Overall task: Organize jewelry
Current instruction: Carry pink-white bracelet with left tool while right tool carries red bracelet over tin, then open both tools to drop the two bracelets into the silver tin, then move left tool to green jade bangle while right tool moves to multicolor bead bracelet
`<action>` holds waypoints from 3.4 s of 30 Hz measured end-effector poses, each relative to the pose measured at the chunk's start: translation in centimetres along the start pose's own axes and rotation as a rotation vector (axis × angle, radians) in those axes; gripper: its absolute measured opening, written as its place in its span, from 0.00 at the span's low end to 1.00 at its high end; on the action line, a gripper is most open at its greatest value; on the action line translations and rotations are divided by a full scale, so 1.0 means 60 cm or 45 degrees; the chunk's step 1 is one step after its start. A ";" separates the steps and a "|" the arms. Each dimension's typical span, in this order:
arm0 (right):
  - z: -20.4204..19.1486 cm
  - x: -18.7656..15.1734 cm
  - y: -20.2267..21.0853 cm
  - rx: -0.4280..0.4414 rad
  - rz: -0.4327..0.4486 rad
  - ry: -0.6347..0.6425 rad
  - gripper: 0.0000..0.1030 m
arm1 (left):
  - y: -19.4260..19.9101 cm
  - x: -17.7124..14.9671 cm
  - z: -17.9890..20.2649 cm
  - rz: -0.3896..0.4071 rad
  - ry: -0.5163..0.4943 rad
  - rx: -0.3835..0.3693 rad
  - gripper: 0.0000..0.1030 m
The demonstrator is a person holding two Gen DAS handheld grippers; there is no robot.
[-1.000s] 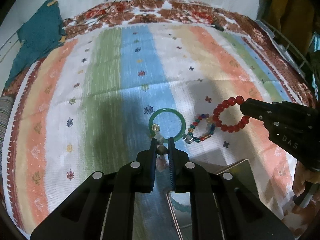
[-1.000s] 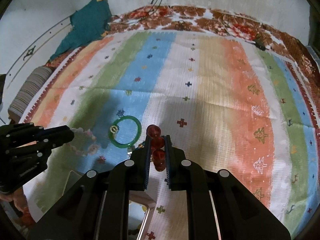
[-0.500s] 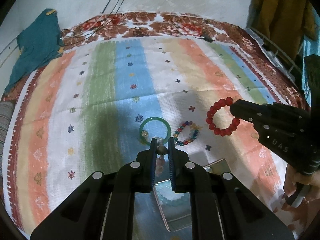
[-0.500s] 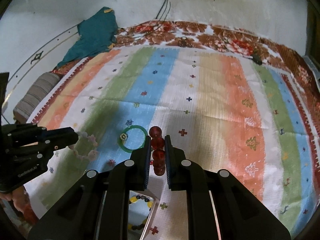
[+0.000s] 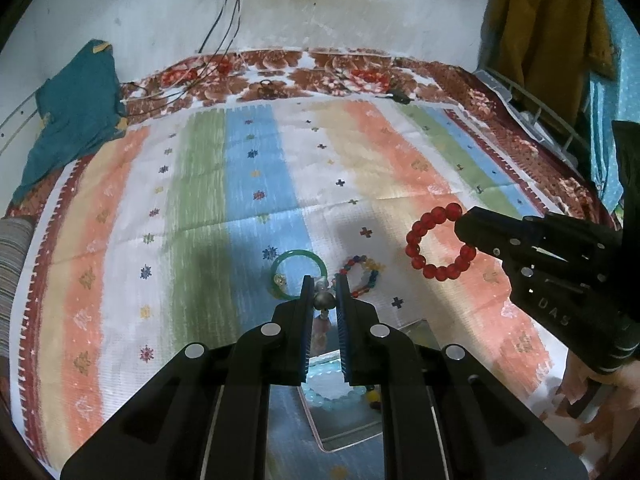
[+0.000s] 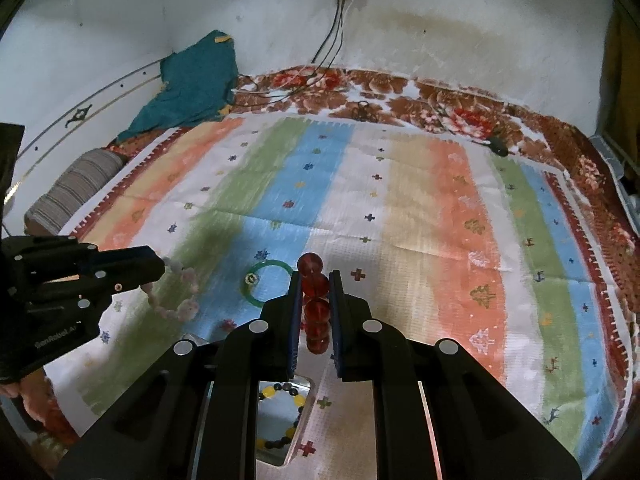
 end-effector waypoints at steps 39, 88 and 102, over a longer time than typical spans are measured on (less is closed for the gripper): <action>-0.029 -0.074 0.090 0.097 -0.004 -0.002 0.30 | 0.069 -0.064 0.040 0.003 0.029 -0.060 0.23; 0.041 -0.045 -0.020 0.047 -0.164 -0.116 0.75 | -0.029 -0.031 -0.065 -0.107 0.134 0.158 0.76; 0.032 -0.053 -0.094 -0.011 -0.271 -0.047 0.75 | -0.093 -0.028 -0.096 -0.182 0.148 0.200 0.76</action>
Point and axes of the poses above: each gripper's, at about its wrist camera, not at the fingertips, and y roughly against the way its jaws point, z to its right, x to its top, the point moved 7 cm from there along -y, roughly the way its jaws point, and after that the axes turned 7 degrees about -x, right-handed, at the moved point
